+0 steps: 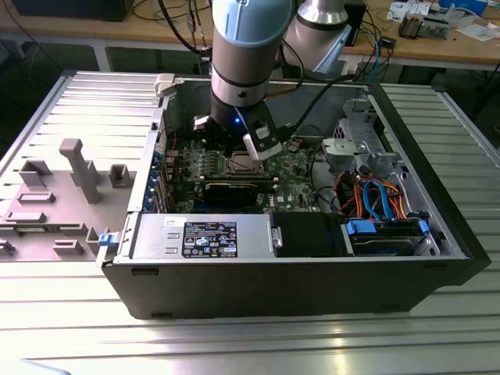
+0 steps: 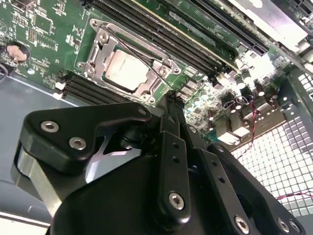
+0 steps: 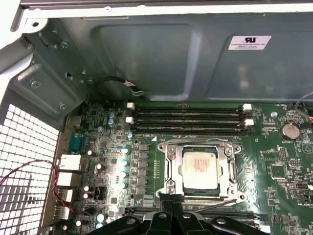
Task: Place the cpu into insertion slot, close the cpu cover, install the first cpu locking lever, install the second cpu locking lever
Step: 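Install the second cpu locking lever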
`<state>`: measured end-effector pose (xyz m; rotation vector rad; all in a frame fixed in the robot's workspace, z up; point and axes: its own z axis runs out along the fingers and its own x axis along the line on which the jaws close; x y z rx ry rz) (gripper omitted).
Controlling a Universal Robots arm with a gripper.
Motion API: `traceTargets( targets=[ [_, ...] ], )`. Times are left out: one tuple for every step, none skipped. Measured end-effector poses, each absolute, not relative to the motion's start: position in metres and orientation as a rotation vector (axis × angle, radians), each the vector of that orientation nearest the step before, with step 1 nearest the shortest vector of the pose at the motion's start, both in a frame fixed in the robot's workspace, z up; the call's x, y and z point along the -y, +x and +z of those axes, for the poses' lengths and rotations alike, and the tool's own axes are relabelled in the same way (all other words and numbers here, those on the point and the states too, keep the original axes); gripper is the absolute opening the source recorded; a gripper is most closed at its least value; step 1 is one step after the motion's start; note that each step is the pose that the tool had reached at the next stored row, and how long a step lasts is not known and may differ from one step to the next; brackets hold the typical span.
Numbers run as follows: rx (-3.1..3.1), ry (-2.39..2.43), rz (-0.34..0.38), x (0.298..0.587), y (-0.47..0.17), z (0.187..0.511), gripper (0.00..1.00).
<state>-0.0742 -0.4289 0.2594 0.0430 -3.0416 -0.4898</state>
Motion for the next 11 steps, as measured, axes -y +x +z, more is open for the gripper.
traceTargets(
  targets=[
    [3.039,0.041,-0.488,0.429,-0.071,0.259,0.11],
    [3.039,0.041,-0.488,0.429,-0.069,0.259,0.11],
    [3.038,0.04,-0.487,0.429,-0.067,0.259,0.11],
    [3.038,0.039,-0.486,0.429,-0.065,0.259,0.11],
    [3.037,0.039,-0.486,0.429,-0.063,0.259,0.11],
    [3.037,0.038,-0.486,0.429,-0.061,0.259,0.11],
    [3.036,0.037,-0.486,0.429,-0.06,0.258,0.11],
    [3.035,0.035,-0.485,0.43,-0.059,0.257,0.11],
    [3.035,0.034,-0.485,0.43,-0.059,0.257,0.11],
    [3.034,0.033,-0.485,0.431,-0.058,0.255,0.11],
    [3.032,0.032,-0.486,0.433,-0.058,0.254,0.11]
  ],
)
